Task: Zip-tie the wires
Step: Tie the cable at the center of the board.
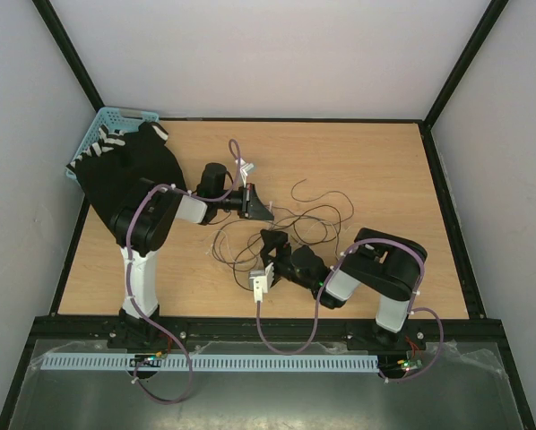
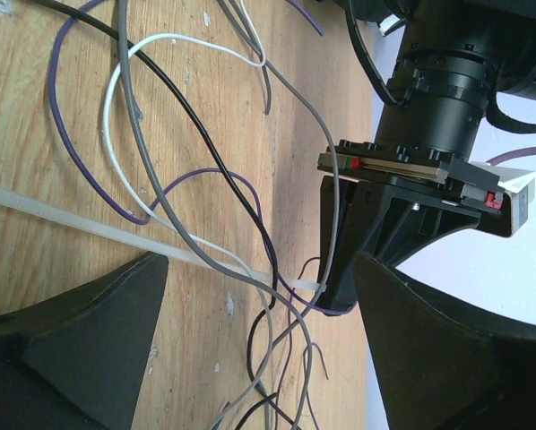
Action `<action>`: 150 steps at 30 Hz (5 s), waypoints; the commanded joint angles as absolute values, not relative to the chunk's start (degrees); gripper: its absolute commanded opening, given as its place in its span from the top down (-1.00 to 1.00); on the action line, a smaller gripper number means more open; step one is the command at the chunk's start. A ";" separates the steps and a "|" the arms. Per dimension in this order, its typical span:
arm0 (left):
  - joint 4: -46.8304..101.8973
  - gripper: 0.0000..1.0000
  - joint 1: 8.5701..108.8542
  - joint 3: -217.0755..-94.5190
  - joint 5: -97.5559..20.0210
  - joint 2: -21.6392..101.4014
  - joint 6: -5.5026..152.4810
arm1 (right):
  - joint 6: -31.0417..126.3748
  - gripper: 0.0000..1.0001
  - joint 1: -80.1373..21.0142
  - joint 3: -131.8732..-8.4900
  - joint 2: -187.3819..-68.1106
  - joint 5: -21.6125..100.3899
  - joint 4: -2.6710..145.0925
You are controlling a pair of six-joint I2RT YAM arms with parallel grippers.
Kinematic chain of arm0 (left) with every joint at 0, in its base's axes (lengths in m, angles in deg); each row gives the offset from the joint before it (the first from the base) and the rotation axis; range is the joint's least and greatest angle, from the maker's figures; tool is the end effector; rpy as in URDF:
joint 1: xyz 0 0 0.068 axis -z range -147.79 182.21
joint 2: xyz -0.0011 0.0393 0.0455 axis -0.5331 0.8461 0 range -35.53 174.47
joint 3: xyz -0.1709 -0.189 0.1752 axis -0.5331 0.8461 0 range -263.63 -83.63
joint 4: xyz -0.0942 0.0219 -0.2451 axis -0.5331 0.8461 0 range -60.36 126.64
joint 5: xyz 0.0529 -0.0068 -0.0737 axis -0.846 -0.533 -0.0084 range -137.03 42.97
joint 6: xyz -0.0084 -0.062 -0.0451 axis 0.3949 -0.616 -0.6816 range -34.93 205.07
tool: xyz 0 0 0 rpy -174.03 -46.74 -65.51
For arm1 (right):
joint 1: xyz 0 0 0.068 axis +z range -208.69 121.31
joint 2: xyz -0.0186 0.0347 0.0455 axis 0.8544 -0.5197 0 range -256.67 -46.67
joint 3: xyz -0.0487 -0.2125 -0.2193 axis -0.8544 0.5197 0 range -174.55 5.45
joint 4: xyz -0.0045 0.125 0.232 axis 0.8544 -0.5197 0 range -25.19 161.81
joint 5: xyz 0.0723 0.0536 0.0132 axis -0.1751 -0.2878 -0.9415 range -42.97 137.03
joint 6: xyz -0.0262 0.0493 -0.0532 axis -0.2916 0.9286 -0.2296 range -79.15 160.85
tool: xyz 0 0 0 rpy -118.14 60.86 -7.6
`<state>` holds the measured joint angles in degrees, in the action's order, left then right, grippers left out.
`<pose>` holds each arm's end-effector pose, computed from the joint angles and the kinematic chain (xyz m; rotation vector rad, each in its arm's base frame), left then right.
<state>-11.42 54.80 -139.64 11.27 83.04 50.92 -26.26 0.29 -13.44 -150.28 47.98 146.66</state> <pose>0.3777 -0.2177 0.1467 0.5471 2.0400 -1.6077 0.1613 0.2660 0.1419 -1.5495 0.8016 -0.1184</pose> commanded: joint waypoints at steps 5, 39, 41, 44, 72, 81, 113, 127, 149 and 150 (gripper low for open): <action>-11.93 1.00 54.98 -141.06 12.56 83.66 51.10 | -24.29 -0.88 1.87 -12.56 -151.78 48.79 148.26; -11.69 1.00 54.89 -141.55 12.65 84.53 50.94 | -22.78 -0.38 5.57 -13.42 -153.08 48.43 146.86; -11.76 1.00 54.89 -141.55 12.65 84.53 50.97 | -22.65 -0.24 5.60 -13.45 -153.08 48.46 146.78; -11.75 1.00 54.89 -141.55 12.66 84.48 50.89 | -21.85 -0.02 5.64 -13.61 -152.89 48.57 146.74; -11.76 1.00 55.02 -141.02 13.60 83.43 51.05 | 4.06 1.00 -3.16 -20.89 -140.67 26.58 117.16; -11.72 1.00 55.30 -139.57 13.85 80.92 52.98 | 15.28 1.00 -10.71 -25.93 -139.23 14.90 106.13; -19.34 1.00 62.94 -119.82 -4.51 61.53 81.28 | 26.72 1.00 -25.10 -33.28 -140.61 -7.10 89.65; -22.13 1.00 71.32 -113.69 -21.86 54.68 98.25 | 25.36 1.00 -25.73 -36.42 -143.05 -9.65 83.62; -29.77 1.00 76.86 -108.45 -28.18 54.13 114.01 | 23.71 1.00 -25.73 -39.46 -144.02 -11.10 77.03; -29.84 1.00 77.05 -108.47 -28.49 54.22 114.60 | 23.67 1.00 -25.71 -39.60 -144.19 -11.19 76.71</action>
<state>-26.41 75.81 -109.26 -26.80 55.19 110.08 24.93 -25.41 -38.08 -142.96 -8.45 79.55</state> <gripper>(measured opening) 0.004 0.023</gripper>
